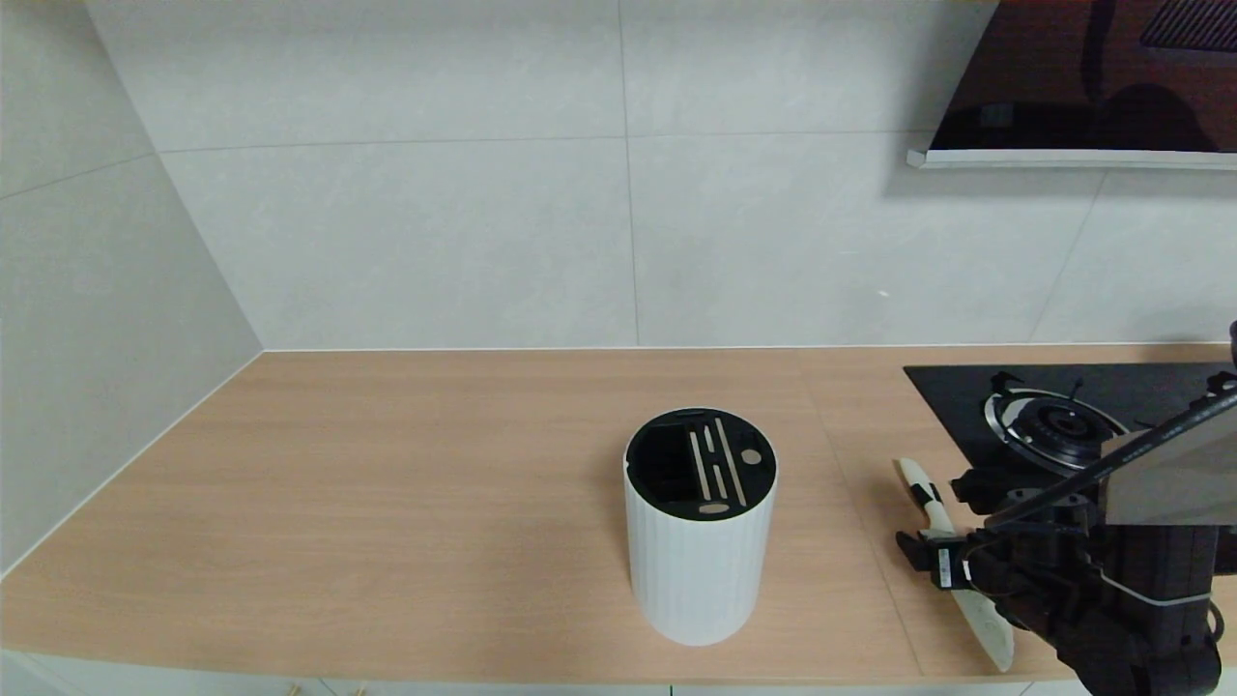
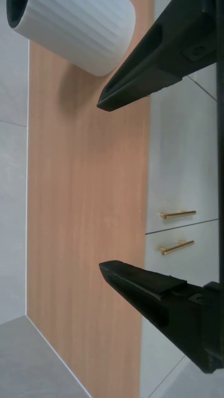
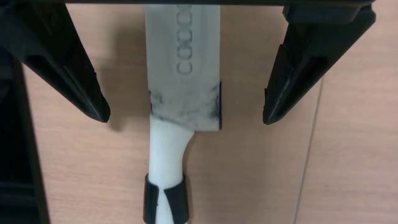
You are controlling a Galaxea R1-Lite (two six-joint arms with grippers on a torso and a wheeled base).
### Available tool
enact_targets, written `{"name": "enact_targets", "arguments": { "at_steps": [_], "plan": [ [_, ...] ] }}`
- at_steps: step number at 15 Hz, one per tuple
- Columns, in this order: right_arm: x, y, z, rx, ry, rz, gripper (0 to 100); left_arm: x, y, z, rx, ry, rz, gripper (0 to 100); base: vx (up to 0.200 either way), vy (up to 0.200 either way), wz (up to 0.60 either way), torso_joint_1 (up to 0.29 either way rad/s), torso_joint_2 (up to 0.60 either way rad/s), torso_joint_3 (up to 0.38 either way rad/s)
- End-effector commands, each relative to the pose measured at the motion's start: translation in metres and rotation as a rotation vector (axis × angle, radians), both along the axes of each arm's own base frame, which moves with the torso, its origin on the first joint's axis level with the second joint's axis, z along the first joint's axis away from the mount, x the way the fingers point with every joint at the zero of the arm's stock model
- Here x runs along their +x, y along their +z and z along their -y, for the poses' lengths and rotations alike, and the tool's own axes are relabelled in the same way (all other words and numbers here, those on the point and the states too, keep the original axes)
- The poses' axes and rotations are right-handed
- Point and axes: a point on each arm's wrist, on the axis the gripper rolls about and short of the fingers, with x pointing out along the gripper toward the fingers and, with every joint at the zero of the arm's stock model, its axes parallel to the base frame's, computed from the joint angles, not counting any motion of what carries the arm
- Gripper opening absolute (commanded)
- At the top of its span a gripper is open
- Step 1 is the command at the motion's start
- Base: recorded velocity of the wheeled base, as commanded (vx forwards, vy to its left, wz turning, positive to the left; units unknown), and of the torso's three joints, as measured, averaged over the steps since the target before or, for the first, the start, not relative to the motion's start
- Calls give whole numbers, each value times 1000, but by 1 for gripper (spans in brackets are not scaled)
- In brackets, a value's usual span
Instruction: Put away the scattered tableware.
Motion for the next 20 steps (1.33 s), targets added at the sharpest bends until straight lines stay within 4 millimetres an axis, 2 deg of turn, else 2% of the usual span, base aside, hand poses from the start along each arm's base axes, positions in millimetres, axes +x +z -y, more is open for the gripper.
{"name": "enact_targets", "arguments": {
  "at_steps": [1, 5, 6, 13, 16, 20],
  "plan": [
    [2, -3, 0, -1, 0, -3, 100, 0, 0, 0, -1, 0, 0, 100, 0, 0, 0, 0, 0, 0],
    [2, -2, 0, -1, -1, 2, 100, 0, 0, 0, -1, 0, -1, 100, 0, 0, 0, 0, 0, 0],
    [2, -1, 0, 1, -2, 4, 0, 0, 0, 0, -1, 0, -1, 100, 0, 0, 0, 0, 0, 0],
    [0, 1, 0, 1, -2, 5, 0, 0, 0, 0, -1, 0, -1, 100, 0, 0, 0, 0, 0, 0],
    [-4, 9, 0, -1, -1, 16, 0, 0, 0, 0, -1, 0, -1, 100, 0, 0, 0, 0, 0, 0],
    [-19, 53, 2, -14, 20, 117, 0, 0, 0, 0, -1, 0, 0, 100, 0, 0, 0, 0, 0, 0]
  ]
}}
